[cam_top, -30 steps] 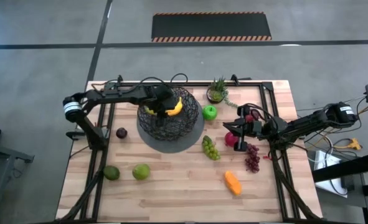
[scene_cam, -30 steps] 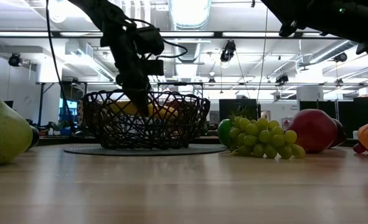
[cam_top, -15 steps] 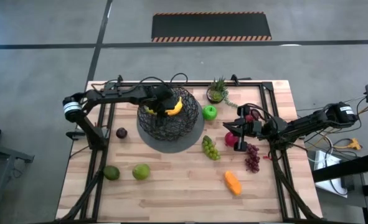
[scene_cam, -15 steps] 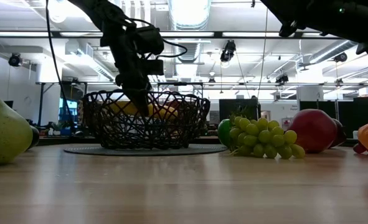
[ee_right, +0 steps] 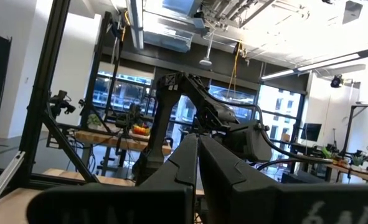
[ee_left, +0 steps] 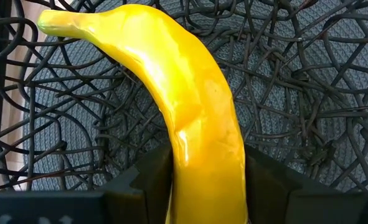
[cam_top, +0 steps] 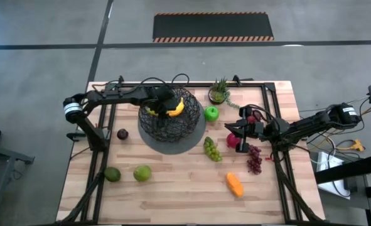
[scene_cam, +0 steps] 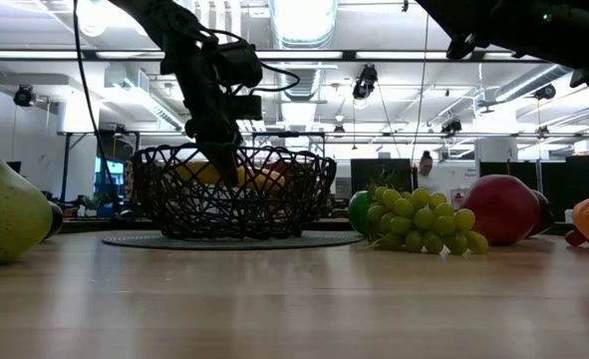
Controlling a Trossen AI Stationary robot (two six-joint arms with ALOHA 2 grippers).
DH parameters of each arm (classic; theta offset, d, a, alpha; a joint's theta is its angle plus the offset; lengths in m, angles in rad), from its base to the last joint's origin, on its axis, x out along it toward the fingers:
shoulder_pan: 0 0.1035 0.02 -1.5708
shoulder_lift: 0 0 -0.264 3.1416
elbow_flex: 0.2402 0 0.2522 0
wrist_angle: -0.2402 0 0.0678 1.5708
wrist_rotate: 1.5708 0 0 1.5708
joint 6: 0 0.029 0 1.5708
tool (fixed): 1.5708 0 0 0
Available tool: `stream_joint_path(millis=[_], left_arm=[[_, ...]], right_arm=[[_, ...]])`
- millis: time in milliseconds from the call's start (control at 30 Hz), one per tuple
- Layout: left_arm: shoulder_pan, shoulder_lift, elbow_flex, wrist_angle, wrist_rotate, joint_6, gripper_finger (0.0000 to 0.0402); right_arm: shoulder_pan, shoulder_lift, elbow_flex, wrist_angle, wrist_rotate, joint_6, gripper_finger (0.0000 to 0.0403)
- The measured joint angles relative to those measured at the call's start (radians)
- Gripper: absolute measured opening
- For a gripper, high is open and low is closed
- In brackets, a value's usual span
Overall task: Build produce basket
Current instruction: Put the banana into the black wire basket
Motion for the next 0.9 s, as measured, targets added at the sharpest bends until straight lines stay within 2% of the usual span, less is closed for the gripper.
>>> stream_joint_path(millis=[900], left_arm=[[-0.001, -0.063, 0.001, -0.005, 0.007, -0.003, 0.0149]], right_arm=[[0.0, 0.0, 0.0, -0.001, 0.0, 0.0, 0.0009]])
